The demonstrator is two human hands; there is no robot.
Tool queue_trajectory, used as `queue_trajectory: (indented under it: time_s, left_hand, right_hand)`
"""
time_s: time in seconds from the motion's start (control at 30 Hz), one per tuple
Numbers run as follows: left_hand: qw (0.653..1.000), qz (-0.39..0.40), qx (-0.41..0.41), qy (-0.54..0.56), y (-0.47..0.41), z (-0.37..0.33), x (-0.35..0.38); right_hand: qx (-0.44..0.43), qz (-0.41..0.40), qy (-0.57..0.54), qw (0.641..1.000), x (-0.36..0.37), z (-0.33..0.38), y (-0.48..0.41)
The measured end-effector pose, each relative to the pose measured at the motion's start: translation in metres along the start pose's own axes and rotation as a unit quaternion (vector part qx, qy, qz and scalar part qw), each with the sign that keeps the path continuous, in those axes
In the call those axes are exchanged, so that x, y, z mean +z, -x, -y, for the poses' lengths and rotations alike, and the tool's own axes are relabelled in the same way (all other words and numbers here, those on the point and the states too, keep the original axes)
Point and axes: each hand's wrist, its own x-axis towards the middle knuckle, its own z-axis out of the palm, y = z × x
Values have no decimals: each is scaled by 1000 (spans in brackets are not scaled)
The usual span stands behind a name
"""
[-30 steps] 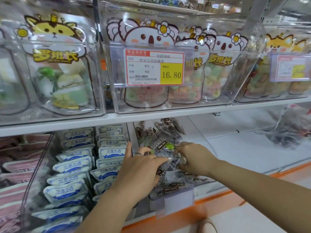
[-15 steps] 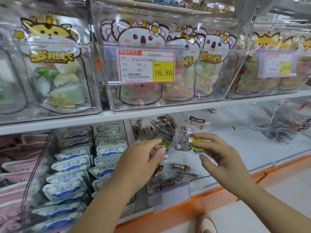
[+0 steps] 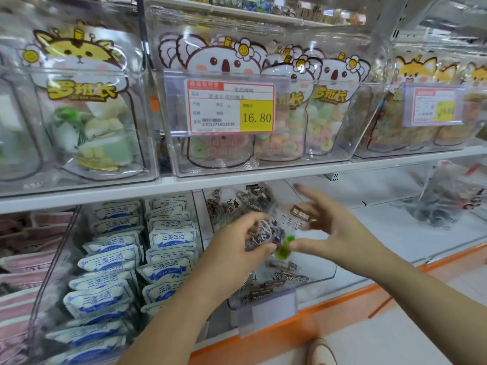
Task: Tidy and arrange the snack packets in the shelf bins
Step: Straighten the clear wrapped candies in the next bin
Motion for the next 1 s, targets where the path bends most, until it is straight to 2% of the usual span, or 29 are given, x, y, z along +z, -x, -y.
queue_trajectory:
  time_s: [0.1, 0.23, 0.37, 0.43, 0.53, 0.6, 0.7, 0.83, 1.0]
  left_hand:
    - [997, -19, 16, -71, 1, -1, 6]
    - [979, -106, 67, -163, -3, -2, 5]
    - [957, -119, 37, -261, -6, 9, -13]
    - [953, -92, 26, -287, -5, 12, -20]
    - [952, -18, 19, -305, -2, 15, -22]
    - [947, 46, 0, -319, 1, 17, -19]
    - [919, 93, -6, -384, 5, 20, -15]
    - [905, 78, 0, -419, 6, 21, -11]
    - [909, 36, -7, -415, 6, 21, -7]
  right_hand:
    - [-30, 44, 147, 988, 1, 11, -9]
    - [-87, -7, 250, 964, -5, 12, -15]
    - [-88, -54, 322, 941, -4, -8, -15]
    - [-74, -4, 399, 914, 2, -21, -19]
    - [-26, 150, 510, 847, 22, -35, -31]
    - [8, 223, 509, 832, 29, -36, -41]
    - [86, 298, 422, 852, 30, -31, -59]
    - [141, 362, 390, 835, 44, -30, -68]
    - [108, 414, 423, 799, 47, -25, -79]
